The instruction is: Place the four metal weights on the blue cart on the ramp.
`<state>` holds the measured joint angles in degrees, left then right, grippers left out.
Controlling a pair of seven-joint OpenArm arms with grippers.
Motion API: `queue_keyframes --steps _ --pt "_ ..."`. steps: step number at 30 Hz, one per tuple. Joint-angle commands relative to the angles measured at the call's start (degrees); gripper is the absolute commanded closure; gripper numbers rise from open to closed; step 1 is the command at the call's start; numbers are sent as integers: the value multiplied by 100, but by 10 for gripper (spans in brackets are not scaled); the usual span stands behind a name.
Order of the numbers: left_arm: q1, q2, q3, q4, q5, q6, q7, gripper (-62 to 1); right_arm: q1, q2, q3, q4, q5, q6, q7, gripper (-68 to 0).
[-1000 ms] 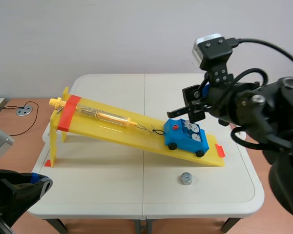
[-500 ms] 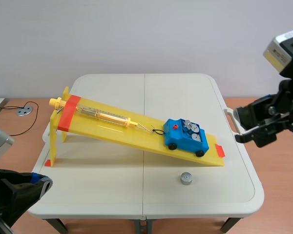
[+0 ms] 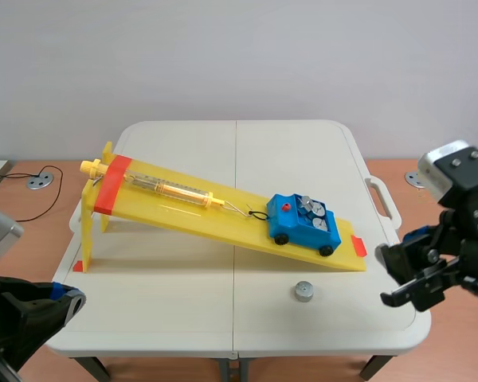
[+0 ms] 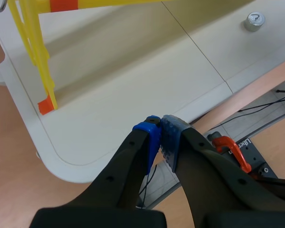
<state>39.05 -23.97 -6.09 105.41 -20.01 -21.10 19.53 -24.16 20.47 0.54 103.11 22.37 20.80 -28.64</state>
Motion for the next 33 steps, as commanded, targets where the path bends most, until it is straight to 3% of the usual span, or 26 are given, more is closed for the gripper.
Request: queue_keyframes --steps 1,5,13,24,33 --pt "-114 28 -101 284 -424 -9 -466 -29 407 -151 -127 46 -120 28 909 -262" --pt "-114 28 -101 284 -424 -9 -466 -29 621 -472 -356 -317 -442 22 1174 -262" --pt "-114 28 -101 284 -424 -9 -466 -29 1217 -951 -831 -1032 -1005 -247 1429 -262" --pt "-114 31 -101 284 -424 -9 -466 -29 1707 -1298 -1405 -1867 -1504 -782 1709 -261" --pt "-114 31 -101 284 -424 -9 -466 -29 2022 -1537 -1644 -2472 -1705 -949 1832 -261"
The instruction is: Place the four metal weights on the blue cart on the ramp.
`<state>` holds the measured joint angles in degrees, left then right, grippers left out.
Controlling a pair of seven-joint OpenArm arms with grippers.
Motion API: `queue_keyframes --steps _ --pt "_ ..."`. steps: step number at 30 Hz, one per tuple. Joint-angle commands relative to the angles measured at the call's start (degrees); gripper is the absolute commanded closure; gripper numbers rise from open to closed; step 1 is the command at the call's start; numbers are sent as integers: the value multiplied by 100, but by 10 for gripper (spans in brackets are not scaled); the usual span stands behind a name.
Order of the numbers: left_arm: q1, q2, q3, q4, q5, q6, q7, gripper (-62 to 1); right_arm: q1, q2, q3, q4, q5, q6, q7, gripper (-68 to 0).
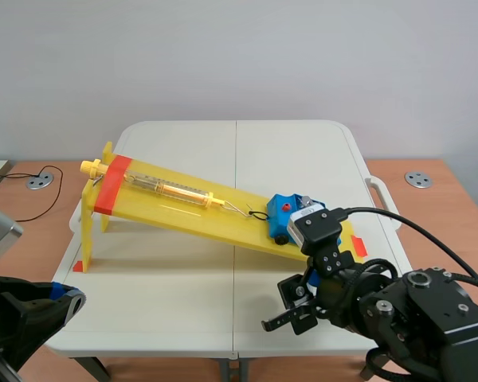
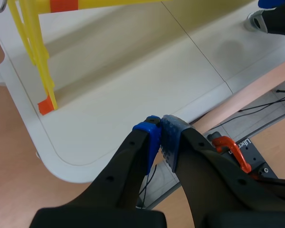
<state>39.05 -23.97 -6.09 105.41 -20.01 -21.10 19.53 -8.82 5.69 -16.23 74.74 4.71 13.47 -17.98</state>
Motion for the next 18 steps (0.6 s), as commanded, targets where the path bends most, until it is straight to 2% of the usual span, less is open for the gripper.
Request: queue_keyframes --steps 1,9,13,18 --pt "-114 31 -101 284 -424 -9 -466 -29 509 -79 11 317 61 -223 813 -261" --pt "-114 31 -101 284 -424 -9 -466 -29 671 -160 -144 -188 37 -323 938 -232" --pt "-114 31 -101 284 -424 -9 -466 -29 691 -157 -146 -332 35 -358 925 -174" --pt "-114 31 -101 284 -424 -9 -466 -29 691 -140 -146 -356 -48 -365 710 -57"
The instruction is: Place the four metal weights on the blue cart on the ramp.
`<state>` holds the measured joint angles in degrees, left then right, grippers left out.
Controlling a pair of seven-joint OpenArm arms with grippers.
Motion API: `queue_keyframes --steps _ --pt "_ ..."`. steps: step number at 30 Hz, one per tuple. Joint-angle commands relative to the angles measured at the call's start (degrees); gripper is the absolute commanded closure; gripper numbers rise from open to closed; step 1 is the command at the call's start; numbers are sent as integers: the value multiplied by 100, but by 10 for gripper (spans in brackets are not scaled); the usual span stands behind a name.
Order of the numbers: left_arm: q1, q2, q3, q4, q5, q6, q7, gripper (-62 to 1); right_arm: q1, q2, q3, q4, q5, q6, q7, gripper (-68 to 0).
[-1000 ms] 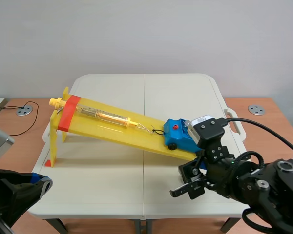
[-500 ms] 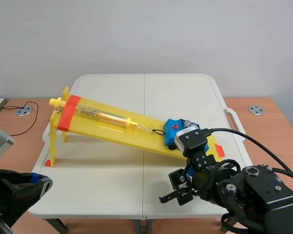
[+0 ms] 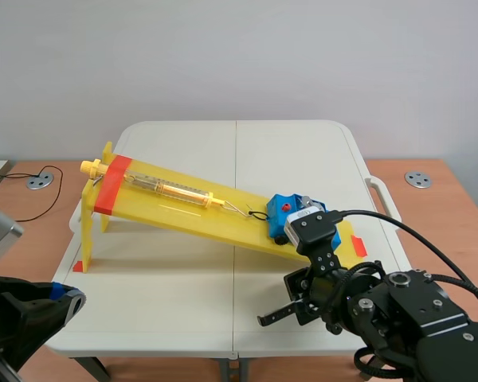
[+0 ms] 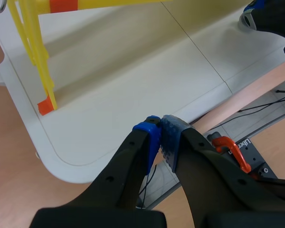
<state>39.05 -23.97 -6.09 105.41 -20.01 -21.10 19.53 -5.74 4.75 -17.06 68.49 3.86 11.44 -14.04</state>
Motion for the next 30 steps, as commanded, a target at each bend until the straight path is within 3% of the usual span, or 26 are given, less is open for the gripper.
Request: queue_keyframes --steps 1,3,8,17,22,30 --pt "-114 31 -101 284 -424 -9 -466 -29 382 -42 -63 269 31 -166 260 -37" --pt "-114 31 -101 284 -424 -9 -466 -29 382 -13 -63 269 20 -162 162 -7" --pt "-114 31 -101 284 -424 -9 -466 -29 278 195 -59 516 116 -157 26 -7" --pt "-114 31 -101 284 -424 -9 -466 -29 -597 953 92 2417 457 -157 -503 -6" --pt "-114 31 -101 284 -424 -9 -466 -29 -1178 1300 520 3346 911 -96 -754 -6" --pt "-114 28 -101 284 -424 -9 -466 -29 -1871 1611 1694 4614 1648 369 -1349 -6"
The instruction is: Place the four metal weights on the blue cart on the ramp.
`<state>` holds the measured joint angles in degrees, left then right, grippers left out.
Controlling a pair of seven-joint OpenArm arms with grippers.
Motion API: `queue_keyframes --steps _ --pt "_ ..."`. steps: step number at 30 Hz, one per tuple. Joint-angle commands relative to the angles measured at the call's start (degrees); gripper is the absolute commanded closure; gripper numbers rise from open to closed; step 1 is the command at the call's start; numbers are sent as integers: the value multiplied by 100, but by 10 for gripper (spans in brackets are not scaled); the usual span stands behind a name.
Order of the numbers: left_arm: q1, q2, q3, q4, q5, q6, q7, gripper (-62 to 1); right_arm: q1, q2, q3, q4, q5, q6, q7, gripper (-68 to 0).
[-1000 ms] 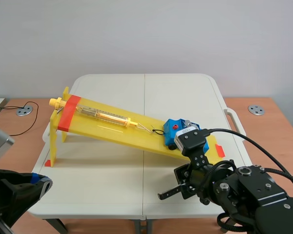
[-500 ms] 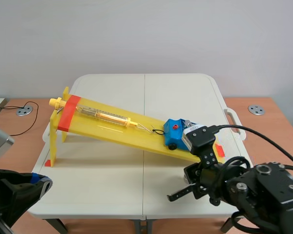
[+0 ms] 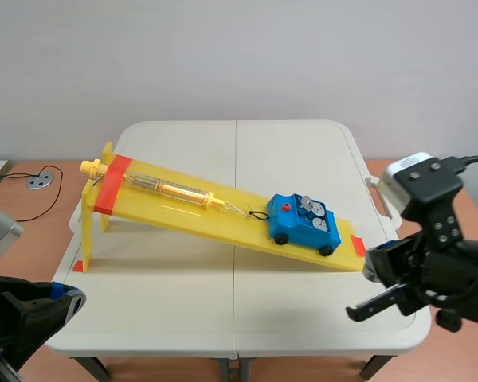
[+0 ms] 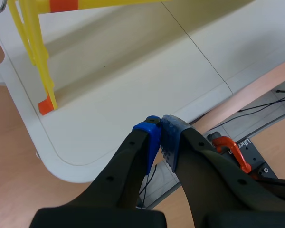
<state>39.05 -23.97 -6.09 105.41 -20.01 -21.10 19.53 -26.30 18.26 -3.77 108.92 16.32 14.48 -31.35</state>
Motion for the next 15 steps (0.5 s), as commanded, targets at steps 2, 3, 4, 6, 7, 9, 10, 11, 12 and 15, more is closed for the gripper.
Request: queue_keyframes --steps 2,3,4,6,7,9,10,11,12,15 --pt "-114 31 -101 284 -424 -9 -466 -29 105 289 691 824 549 157 205 -6" --pt "-114 31 -101 284 -424 -9 -466 -29 79 315 839 931 619 188 136 -6" --pt "-114 28 -101 284 -424 -9 -466 -29 68 337 988 1023 680 188 96 -6" --pt "-114 28 -101 284 -424 -9 -466 -29 74 350 1246 1130 691 188 107 -6" --pt "-114 28 -101 284 -424 -9 -463 -29 81 350 1342 1147 691 188 153 -6" --pt "-114 28 -101 284 -424 -9 -463 -29 190 350 1416 1145 688 186 214 -6" --pt "-114 28 -101 284 -424 -11 -463 -29 256 348 1412 1139 688 186 210 -6" --pt "-114 28 -101 284 -424 -11 -461 -29 330 348 1381 1134 688 186 232 -7" --pt "-114 28 -101 284 -424 -11 -461 -29 409 348 1329 1110 686 184 258 -7" --pt "-114 28 -101 284 -424 -11 -461 -29 710 302 1143 951 632 179 289 -7"
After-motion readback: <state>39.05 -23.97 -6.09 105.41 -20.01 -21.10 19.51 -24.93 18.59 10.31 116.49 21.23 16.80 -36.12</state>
